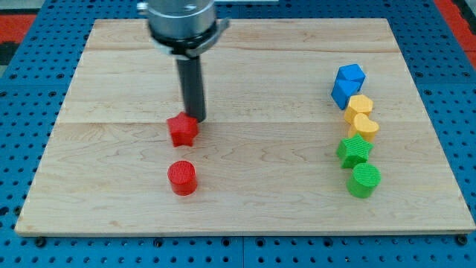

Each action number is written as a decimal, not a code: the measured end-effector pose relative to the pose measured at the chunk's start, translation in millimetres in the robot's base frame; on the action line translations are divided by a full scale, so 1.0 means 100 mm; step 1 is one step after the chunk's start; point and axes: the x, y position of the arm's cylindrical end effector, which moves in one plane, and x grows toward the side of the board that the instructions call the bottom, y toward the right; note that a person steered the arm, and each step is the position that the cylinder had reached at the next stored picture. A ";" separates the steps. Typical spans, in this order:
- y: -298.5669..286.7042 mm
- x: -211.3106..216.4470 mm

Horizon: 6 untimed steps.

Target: Point your arm at blue cube

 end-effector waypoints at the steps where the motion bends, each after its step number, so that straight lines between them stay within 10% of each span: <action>1: -0.11 -0.14; 3: 0.43 0.26; 5: 1.92 -1.51; 6: 2.97 -1.65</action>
